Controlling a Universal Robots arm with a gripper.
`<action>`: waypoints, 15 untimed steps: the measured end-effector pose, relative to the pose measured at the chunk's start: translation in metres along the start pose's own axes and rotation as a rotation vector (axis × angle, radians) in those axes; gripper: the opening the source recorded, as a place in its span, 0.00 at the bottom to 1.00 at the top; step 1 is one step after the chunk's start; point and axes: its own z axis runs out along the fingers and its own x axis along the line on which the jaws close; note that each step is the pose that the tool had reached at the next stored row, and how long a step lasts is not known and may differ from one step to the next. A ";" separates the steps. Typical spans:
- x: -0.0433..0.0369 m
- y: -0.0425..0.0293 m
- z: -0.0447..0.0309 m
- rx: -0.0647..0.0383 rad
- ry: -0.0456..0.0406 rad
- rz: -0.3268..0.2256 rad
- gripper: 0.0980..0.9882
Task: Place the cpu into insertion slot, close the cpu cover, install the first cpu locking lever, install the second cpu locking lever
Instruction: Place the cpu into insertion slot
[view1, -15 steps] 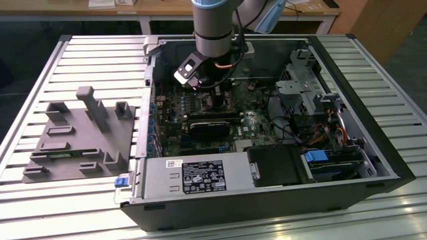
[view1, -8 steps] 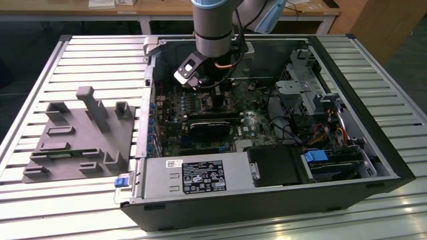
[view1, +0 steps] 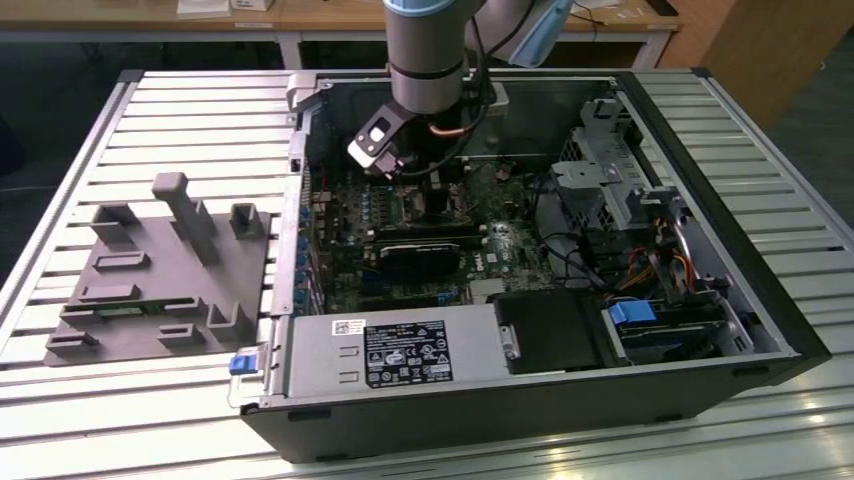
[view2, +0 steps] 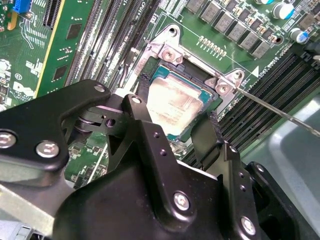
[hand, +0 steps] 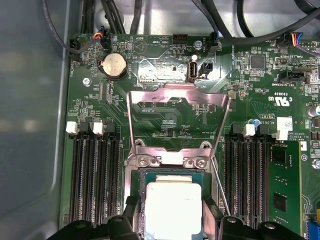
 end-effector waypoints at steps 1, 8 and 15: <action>0.0000 0.0001 -0.0006 0.000 0.0006 0.000 0.58; 0.0001 0.0003 -0.0028 0.000 0.0021 0.000 0.58; -0.0011 0.0003 -0.0029 0.000 0.0020 0.000 0.58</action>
